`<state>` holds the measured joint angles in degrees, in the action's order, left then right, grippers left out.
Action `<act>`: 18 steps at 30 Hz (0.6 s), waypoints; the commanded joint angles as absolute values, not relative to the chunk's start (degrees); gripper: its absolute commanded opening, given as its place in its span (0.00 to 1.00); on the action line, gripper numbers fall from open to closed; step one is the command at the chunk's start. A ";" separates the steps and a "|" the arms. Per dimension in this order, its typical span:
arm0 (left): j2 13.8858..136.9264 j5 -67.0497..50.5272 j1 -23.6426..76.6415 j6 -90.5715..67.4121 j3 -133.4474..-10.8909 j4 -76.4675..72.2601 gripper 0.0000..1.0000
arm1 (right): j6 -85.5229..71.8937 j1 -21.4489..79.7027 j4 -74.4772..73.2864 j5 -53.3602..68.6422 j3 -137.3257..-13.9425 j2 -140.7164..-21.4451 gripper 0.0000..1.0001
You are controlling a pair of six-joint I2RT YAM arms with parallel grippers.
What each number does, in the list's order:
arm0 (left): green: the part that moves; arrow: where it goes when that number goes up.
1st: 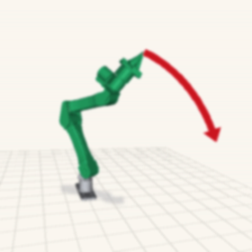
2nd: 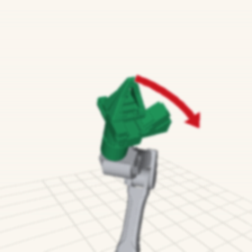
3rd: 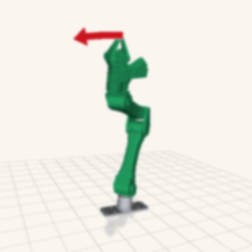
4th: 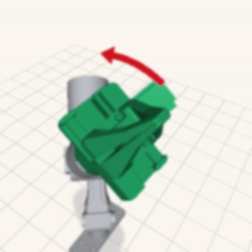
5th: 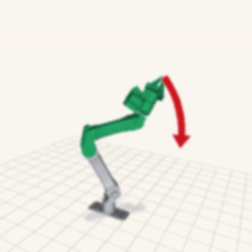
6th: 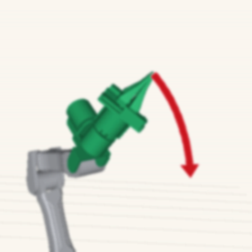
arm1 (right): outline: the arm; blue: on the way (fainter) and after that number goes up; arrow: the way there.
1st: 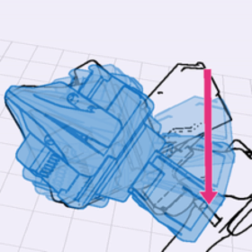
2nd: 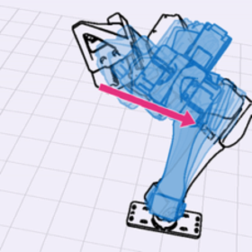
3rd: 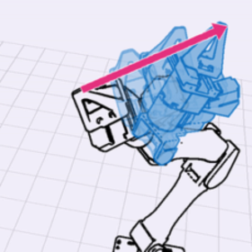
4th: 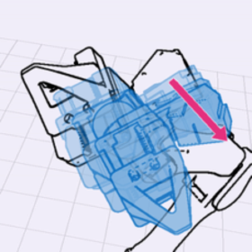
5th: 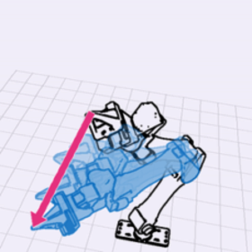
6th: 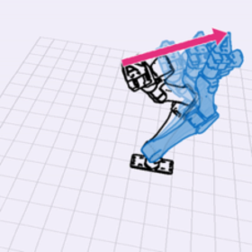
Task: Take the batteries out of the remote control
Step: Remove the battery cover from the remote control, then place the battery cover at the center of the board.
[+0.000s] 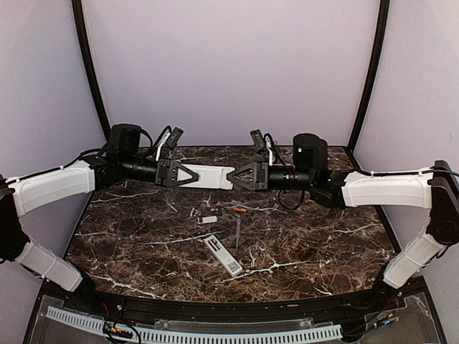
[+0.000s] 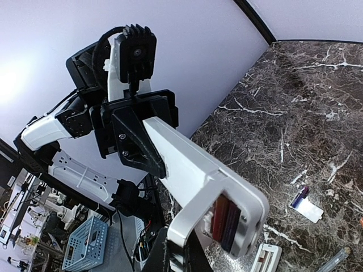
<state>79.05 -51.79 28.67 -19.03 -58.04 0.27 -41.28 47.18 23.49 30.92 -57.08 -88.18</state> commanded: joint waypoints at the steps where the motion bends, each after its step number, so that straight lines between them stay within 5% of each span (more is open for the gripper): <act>1: 77.05 -56.33 27.03 -21.34 -57.75 -5.82 0.00 | -42.50 45.56 24.32 29.32 -53.98 -86.28 0.00; 18: 71.45 -48.10 22.11 -18.47 -57.16 -1.41 0.00 | -36.66 43.97 14.46 23.67 -51.75 -79.46 0.00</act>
<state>75.66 -51.22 24.18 -20.12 -57.58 -2.39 -40.27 44.62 19.22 27.14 -52.56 -82.21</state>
